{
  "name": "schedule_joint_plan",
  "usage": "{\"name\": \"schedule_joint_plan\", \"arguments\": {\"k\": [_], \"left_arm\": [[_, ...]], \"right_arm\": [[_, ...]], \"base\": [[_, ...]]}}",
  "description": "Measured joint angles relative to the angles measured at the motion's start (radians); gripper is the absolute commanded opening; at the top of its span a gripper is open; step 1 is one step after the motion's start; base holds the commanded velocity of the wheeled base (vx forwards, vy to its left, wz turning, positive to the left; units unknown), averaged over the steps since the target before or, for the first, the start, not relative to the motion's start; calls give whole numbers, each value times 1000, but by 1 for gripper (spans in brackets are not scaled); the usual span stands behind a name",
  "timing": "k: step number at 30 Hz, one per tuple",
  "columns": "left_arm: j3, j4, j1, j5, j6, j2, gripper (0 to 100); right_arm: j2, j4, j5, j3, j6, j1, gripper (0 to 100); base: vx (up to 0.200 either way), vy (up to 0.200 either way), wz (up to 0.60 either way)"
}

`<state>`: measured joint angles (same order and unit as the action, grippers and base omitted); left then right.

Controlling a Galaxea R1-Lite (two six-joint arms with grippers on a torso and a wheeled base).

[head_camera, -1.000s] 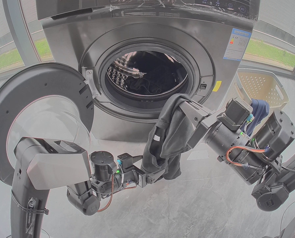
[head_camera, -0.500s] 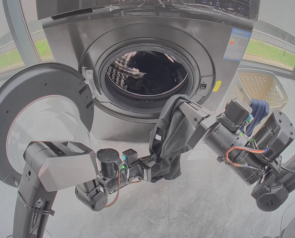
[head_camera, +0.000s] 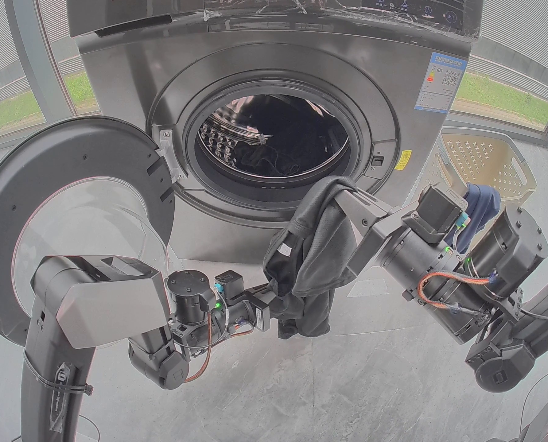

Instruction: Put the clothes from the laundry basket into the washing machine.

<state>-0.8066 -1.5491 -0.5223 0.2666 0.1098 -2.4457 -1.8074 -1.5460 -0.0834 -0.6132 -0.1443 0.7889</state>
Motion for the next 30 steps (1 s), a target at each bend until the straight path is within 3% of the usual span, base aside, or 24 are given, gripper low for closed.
{"name": "schedule_joint_plan", "arguments": {"k": [16,30], "left_arm": [[20,0,-8,3,-4,-1,100],[-30,0,-59,-6,-7,-54,100]], "right_arm": [[-14,0,-1,-9,-1,5,0],[-24,0,-3,-13,-2,6,0]], "base": [[0,0,0],[0,0,0]]}}
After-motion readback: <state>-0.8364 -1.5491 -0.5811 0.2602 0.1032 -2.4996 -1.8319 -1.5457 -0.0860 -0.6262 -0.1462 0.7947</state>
